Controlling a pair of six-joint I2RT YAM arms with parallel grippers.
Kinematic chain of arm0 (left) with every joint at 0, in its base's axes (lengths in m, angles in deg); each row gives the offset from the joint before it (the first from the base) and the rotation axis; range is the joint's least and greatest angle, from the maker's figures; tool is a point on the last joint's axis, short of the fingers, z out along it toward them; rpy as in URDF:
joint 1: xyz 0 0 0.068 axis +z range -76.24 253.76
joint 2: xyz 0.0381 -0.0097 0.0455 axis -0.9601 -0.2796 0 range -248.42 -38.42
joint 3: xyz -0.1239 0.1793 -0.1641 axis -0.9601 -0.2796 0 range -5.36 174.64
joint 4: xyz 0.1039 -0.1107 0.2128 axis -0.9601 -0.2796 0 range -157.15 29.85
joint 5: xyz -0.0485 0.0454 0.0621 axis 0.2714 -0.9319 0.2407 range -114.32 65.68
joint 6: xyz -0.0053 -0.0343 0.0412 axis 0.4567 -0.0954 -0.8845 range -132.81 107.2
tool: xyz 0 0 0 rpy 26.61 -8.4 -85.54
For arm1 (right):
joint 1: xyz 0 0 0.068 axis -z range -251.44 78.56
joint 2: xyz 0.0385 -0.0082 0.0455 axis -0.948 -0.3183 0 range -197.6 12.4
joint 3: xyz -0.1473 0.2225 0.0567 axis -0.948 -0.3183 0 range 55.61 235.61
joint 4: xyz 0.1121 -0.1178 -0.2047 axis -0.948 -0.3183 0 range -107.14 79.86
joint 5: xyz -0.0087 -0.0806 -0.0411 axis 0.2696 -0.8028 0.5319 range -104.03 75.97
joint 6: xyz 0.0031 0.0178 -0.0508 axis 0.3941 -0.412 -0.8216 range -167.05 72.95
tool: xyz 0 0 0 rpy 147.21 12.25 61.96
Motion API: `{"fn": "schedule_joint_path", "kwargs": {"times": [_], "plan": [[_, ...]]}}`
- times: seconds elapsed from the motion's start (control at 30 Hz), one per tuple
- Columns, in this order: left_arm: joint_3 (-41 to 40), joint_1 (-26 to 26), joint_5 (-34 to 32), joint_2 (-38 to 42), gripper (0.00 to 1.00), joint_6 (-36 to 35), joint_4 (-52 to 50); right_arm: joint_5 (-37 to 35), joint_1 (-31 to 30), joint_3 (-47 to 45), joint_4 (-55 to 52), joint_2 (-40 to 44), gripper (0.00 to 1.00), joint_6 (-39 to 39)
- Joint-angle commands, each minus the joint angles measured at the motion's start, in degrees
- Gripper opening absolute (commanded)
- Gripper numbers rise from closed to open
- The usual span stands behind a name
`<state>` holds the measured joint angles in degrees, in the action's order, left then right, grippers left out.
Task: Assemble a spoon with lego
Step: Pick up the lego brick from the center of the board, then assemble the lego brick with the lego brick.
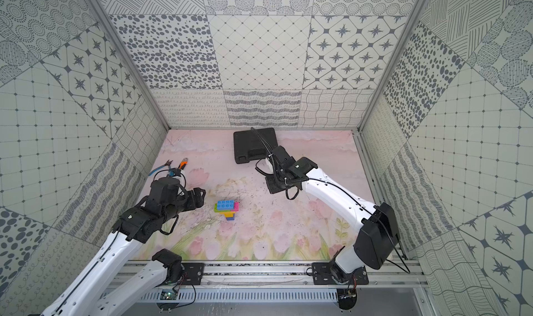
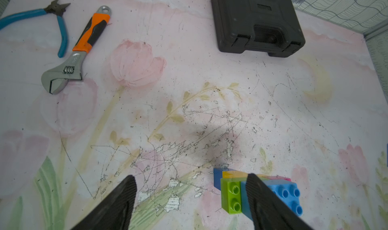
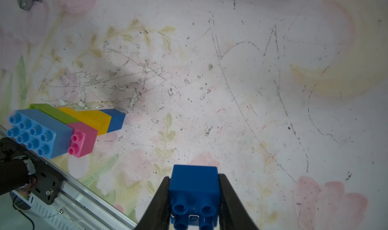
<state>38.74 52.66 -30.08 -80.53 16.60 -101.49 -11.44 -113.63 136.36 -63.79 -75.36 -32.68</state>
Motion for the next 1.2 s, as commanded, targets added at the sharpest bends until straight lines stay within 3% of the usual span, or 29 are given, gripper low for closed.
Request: {"fn": "schedule_joint_path", "kwargs": {"times": [0.0, 0.23, 0.67, 1.17], "plan": [[-1.9, 5.1, 10.8, -0.5, 0.85, 9.9, 1.5, 4.4, -1.9, 5.7, -4.6, -3.4, 0.0, -12.4], [-6.0, 6.7, 13.6, 0.6, 0.84, 13.4, 0.9, 7.9, -9.2, 16.5, -8.6, -10.2, 0.0, -24.4], [-11.7, 8.1, 12.6, 4.6, 0.8, 16.7, -2.4, 5.8, -16.4, 43.1, -24.5, -28.2, 0.0, -30.5], [-18.8, 8.3, 13.8, 9.4, 0.77, 23.6, -0.5, 6.6, -19.9, 54.0, -29.1, -36.8, 0.0, -34.4]]}}
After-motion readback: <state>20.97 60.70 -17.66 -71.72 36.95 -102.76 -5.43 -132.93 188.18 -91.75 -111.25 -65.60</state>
